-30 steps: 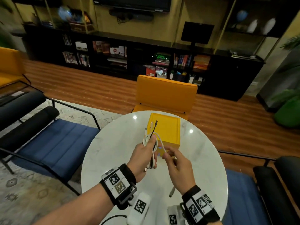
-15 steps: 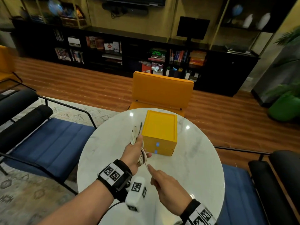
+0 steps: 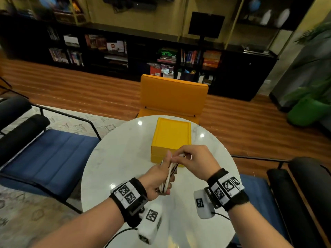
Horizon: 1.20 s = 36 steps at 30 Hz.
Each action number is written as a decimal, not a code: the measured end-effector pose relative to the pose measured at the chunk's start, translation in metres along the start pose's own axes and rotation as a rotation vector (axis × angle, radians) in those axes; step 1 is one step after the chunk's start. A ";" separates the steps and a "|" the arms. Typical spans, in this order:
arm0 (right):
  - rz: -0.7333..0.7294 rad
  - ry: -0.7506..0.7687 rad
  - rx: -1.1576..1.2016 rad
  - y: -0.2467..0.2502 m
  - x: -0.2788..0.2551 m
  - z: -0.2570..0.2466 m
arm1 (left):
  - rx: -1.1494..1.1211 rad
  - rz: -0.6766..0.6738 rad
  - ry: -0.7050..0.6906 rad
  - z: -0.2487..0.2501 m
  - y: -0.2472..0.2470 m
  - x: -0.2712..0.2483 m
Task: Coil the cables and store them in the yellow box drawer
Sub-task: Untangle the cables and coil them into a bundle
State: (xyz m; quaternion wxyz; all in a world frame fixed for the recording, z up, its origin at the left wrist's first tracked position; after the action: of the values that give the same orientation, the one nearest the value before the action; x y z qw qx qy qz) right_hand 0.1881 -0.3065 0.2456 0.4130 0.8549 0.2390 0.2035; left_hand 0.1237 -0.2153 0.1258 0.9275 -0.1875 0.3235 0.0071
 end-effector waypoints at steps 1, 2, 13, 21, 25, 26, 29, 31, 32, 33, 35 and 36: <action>0.017 -0.037 0.031 -0.004 0.000 0.006 | -0.042 -0.048 0.027 -0.002 -0.004 -0.001; 0.035 -0.058 0.059 -0.008 -0.001 0.010 | -0.061 -0.096 0.049 -0.003 -0.007 -0.003; 0.100 0.061 -0.362 -0.018 -0.016 0.002 | 0.021 -0.104 0.136 -0.007 0.023 -0.003; -0.227 0.415 -0.936 -0.082 -0.029 -0.032 | 0.540 -0.312 0.178 -0.011 0.000 -0.020; -0.345 0.306 -0.861 -0.096 -0.025 -0.014 | 0.661 -0.273 0.216 -0.016 0.007 -0.017; -0.374 0.296 -0.862 -0.100 -0.024 -0.012 | 0.679 -0.269 0.217 -0.017 0.009 -0.016; -0.430 0.224 -0.880 -0.098 -0.019 -0.009 | 0.765 -0.257 0.203 -0.016 0.017 -0.017; -0.438 0.185 -0.869 -0.096 -0.018 -0.012 | 0.829 -0.245 0.180 -0.014 0.025 -0.017; -0.438 0.167 -0.864 -0.096 -0.017 -0.012 | 0.847 -0.237 0.164 -0.014 0.028 -0.017; -0.438 0.150 -0.853 -0.098 -0.016 -0.011 | 0.867 -0.229 0.144 -0.014 0.030 -0.016; -0.443 0.137 -0.850 -0.105 -0.015 -0.012 | 0.911 -0.220 0.107 -0.015 0.035 -0.013; -0.441 0.136 -0.869 -0.109 -0.014 -0.013 | 0.934 -0.226 0.088 -0.015 0.037 -0.012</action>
State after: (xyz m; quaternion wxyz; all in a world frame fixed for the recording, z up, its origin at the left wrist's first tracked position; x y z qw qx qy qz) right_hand 0.1431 -0.2473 0.1635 0.7482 0.5173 0.3338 0.2474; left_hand 0.1000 -0.1851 0.1095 0.8930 0.2149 0.3085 -0.2474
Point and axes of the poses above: each hand's wrist, its own x-axis towards the middle knuckle, its own y-axis out of the back of the hand, z = x × y, the point moved 9 cm from there along x, towards the middle knuckle, and after that the axes turned 7 degrees about -x, right-handed, at the moved point
